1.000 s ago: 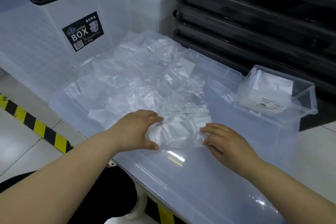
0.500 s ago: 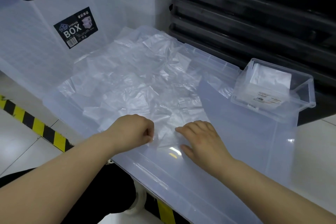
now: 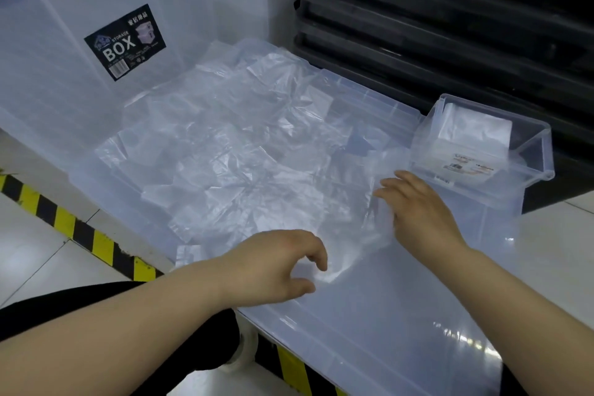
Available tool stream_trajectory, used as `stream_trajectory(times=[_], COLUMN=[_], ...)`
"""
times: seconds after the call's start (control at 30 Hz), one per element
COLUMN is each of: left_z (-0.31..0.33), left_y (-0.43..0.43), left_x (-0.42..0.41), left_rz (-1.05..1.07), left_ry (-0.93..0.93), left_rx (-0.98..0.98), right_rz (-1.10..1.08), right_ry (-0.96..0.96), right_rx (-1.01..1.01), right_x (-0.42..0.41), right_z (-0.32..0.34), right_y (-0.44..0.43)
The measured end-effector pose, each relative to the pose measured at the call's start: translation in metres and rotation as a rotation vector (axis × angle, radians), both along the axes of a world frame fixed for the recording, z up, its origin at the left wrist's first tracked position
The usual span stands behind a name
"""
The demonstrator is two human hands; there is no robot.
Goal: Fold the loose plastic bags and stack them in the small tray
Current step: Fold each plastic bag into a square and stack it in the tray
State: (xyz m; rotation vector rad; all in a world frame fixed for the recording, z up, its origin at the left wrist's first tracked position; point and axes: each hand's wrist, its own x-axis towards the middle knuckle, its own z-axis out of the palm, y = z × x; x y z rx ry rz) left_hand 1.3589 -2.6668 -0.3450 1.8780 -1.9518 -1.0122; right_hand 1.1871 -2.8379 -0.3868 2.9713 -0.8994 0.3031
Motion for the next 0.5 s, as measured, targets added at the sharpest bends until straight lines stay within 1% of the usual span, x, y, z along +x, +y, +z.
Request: stream_trajectory(times=[0.03, 0.1, 0.17, 0.23, 0.3, 0.37, 0.43, 0.5], left_z=[0.000, -0.003, -0.008, -0.014, -0.017, -0.018, -0.019, -0.019], left_y=[-0.001, -0.003, -0.004, -0.003, -0.002, -0.002, -0.003, -0.002], left_x=[0.003, 0.014, 0.024, 0.030, 0.030, 0.027, 0.025, 0.023], left_rz=[0.012, 0.042, 0.007, -0.045, -0.060, -0.063, -0.050, -0.036], left_ry=[-0.031, -0.115, -0.265, -0.383, -0.417, -0.430, -0.450, -0.465], left_rx=[-0.036, -0.080, -0.033, 0.055, 0.067, 0.041, 0.022, 0.012], right_rz=[-0.042, -0.112, -0.062, 0.025, 0.171, 0.283, 0.321, 0.311], right_ry=[0.046, 0.110, 0.060, -0.024, -0.102, 0.009, 0.124, 0.119], right_rx=[0.023, 0.144, 0.263, 0.261, 0.249, 0.206, 0.129, 0.102], right_x=[-0.001, -0.004, -0.007, -0.002, 0.000, 0.003, 0.008, 0.012], right_z=[0.001, 0.010, 0.017, 0.026, 0.031, 0.025, 0.019, 0.011], right_y=[0.001, 0.005, 0.010, 0.021, 0.039, 0.058, 0.078, 0.085])
